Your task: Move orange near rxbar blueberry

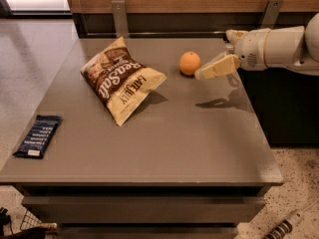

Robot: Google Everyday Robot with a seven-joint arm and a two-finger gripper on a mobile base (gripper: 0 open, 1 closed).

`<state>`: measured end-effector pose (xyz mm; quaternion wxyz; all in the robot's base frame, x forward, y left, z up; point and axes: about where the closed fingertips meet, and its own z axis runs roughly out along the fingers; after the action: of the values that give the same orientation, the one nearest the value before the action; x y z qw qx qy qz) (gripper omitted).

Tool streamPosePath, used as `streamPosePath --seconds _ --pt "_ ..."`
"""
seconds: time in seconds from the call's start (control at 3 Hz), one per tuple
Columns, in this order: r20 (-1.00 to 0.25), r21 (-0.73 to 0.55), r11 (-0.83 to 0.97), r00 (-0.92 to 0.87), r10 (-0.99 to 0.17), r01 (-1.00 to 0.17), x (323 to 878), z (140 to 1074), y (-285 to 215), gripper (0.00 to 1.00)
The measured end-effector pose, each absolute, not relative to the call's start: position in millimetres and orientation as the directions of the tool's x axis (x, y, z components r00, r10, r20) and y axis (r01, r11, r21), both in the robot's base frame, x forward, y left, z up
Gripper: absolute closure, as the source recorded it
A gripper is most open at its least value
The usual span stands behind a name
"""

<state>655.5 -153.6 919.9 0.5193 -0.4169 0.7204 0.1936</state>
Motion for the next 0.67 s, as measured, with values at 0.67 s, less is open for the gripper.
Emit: streamPosePath --seconds 0.67 --pt "-0.926 -0.13 0.619 -0.129 -0.355 -0.775 670.3 914.2 -143.6 0.0"
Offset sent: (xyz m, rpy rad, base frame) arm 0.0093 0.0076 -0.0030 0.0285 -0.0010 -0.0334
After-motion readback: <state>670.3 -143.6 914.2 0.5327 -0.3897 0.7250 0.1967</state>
